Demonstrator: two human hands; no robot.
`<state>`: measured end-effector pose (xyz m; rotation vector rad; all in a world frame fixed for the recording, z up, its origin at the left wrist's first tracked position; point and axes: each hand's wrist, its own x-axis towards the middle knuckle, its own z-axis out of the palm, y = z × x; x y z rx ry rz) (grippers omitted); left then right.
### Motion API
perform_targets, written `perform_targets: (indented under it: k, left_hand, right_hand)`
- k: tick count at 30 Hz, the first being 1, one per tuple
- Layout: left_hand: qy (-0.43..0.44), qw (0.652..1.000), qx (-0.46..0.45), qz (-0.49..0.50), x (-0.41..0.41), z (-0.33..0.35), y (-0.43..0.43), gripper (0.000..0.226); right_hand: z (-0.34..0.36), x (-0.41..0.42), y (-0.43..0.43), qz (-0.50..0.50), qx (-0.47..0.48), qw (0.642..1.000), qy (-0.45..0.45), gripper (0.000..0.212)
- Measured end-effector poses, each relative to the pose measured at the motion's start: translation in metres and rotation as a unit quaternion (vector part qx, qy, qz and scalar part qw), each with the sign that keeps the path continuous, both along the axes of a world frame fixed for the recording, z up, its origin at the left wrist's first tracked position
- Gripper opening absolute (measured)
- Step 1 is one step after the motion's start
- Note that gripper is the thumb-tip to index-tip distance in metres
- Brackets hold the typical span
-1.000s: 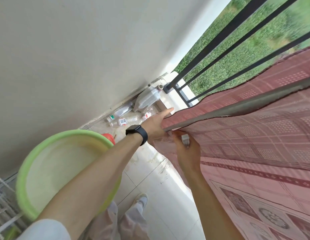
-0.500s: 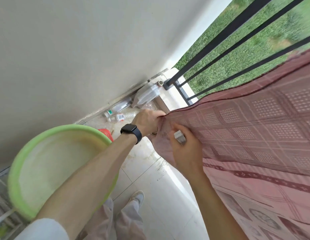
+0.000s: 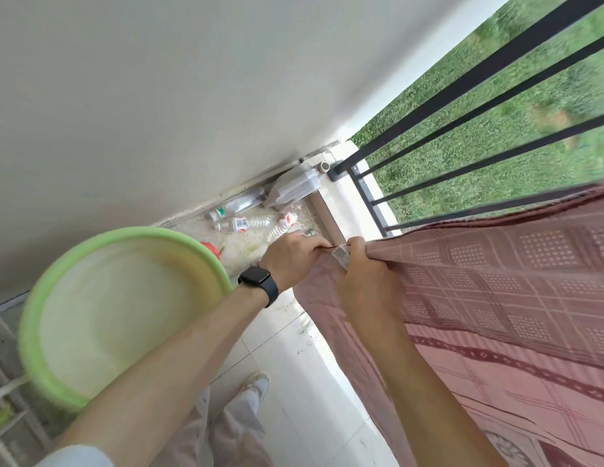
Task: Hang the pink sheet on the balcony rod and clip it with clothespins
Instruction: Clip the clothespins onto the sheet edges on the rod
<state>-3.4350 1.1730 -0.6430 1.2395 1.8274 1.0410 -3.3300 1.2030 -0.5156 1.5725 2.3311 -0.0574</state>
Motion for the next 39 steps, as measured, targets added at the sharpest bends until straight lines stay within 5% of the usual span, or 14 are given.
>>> perform_targets:
  k: [5,9,12,18,25,30,33,39]
  left_hand:
    - [-0.045,0.998,-0.019,0.038,-0.003,0.0,0.004,0.017]
    - [-0.069,0.993,-0.038,0.089,0.011,-0.007,-0.005,0.014]
    - [-0.186,0.957,-0.126,0.186,0.021,-0.022,-0.01,0.031]
    - [-0.328,0.924,-0.152,0.122,0.037,-0.026,-0.009,0.02]
    - [-0.3,0.911,-0.091,0.266,0.052,-0.023,-0.014,0.016]
    - [-0.324,0.928,-0.155,0.1,0.042,-0.025,-0.007,0.029]
    - [-0.219,0.969,-0.107,0.049,0.032,-0.022,0.0,0.027]
    - [-0.123,0.984,-0.126,-0.001,0.018,-0.023,-0.023,0.032]
  right_hand:
    - [-0.014,-0.004,-0.001,0.013,0.014,1.0,0.017,0.023]
    - [-0.027,0.013,-0.005,0.026,0.017,0.993,0.113,0.024]
    - [-0.034,0.028,-0.005,0.037,0.011,0.982,0.186,0.026]
    - [-0.04,0.032,0.002,0.013,-0.003,0.966,0.258,0.017]
    - [-0.041,0.034,0.001,-0.005,-0.014,0.959,0.284,0.016]
    - [-0.034,0.035,0.004,-0.022,-0.028,0.944,0.329,0.006]
    - [-0.031,0.035,0.008,-0.023,-0.041,0.942,0.333,0.005]
    - [-0.035,0.034,0.005,-0.053,-0.042,0.938,0.339,0.004]
